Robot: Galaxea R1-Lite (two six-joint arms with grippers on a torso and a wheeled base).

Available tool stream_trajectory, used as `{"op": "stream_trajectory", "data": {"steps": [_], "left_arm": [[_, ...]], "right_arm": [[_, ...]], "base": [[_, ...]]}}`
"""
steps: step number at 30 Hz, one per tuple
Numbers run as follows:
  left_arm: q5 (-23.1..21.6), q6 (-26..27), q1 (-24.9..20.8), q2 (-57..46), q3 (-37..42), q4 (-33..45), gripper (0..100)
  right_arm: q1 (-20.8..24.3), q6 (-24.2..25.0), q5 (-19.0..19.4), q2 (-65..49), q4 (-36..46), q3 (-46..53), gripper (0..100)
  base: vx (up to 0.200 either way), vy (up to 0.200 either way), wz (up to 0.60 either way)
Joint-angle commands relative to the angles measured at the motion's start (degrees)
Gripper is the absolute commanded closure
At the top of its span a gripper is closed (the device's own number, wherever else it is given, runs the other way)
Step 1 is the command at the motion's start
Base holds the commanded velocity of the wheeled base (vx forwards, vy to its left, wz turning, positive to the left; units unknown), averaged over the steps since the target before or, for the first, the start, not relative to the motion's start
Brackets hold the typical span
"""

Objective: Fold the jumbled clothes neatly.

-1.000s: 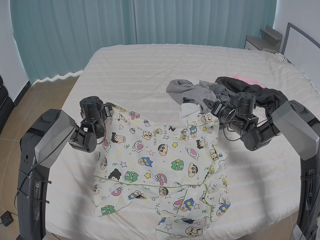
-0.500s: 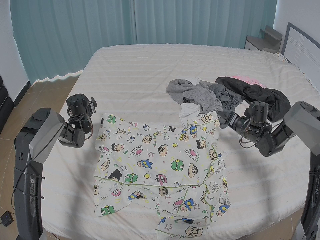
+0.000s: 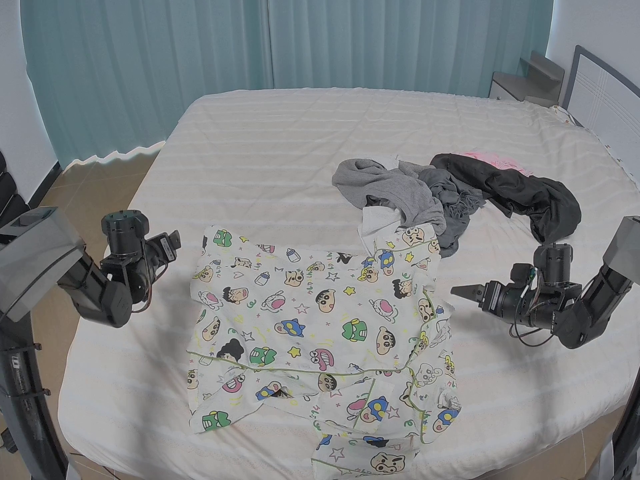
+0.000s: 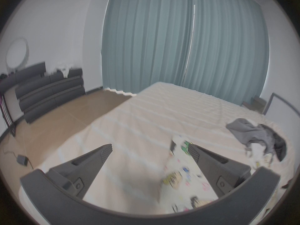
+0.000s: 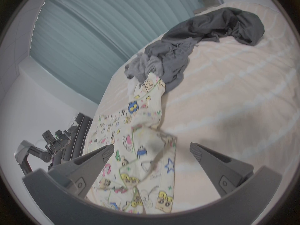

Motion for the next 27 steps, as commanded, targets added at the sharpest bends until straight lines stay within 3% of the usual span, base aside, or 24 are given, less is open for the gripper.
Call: {"op": "stream_trajectory", "data": {"steps": [1,5,10,27], "left_arm": [[-11.4,-21.2,-4.6,-24.0,31.4,-0.1,0],[-11.8,-24.4,-6.6,-25.6,36.8,-0.6,0],[-11.9,-32.7,-7.0,-27.2,38.0,-1.9,0],[-11.5,-33.2,-7.2,-25.1,38.0,-2.7,0]], "right_arm": [[0.4,-8.3,8.3,1.2,0.1,11.8,0],[0.4,-8.4,8.3,2.8,0.6,12.3,0],[1.1,-8.4,8.6,5.2,0.7,12.6,0],[3.8,-8.2,8.7,8.5,0.7,9.1,0]], "base": [[0.000,0.000,0.00],[0.000,0.000,0.00],[0.000,0.000,0.00],[0.000,0.000,0.00]]}}
